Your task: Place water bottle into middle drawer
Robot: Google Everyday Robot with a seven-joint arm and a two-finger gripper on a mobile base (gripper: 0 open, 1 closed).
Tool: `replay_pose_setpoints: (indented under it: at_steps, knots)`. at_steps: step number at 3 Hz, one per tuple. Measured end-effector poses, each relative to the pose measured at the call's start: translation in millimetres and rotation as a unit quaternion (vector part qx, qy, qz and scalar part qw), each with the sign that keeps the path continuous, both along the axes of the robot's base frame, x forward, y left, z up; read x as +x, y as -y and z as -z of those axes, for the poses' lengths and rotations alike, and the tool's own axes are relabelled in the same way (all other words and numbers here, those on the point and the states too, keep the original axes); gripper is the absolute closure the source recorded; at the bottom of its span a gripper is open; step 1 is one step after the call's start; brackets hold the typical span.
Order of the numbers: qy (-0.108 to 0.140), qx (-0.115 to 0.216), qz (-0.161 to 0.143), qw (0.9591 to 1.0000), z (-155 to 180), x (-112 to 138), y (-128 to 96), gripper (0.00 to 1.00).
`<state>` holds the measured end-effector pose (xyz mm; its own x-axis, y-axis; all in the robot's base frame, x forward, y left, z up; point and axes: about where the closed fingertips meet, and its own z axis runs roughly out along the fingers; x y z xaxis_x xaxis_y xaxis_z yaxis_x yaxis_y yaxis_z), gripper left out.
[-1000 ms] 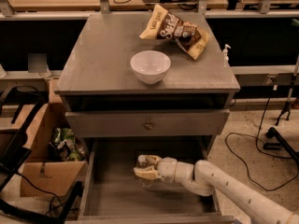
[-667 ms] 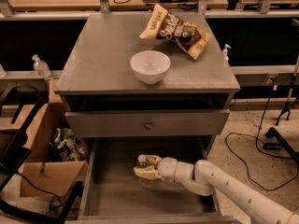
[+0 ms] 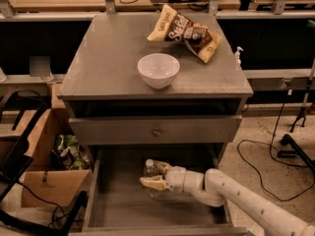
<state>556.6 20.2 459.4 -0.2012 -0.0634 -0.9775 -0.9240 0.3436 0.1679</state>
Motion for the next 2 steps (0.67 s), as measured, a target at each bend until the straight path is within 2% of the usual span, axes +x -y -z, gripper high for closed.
replay_pose_setpoints:
  at_steps: [1,2]
  knots:
    - [0.0,0.001,-0.001,1.0,-0.3,-0.4,-1.8,0.0]
    - [0.0,0.001,-0.001,1.0,-0.3,-0.4,-1.8,0.0]
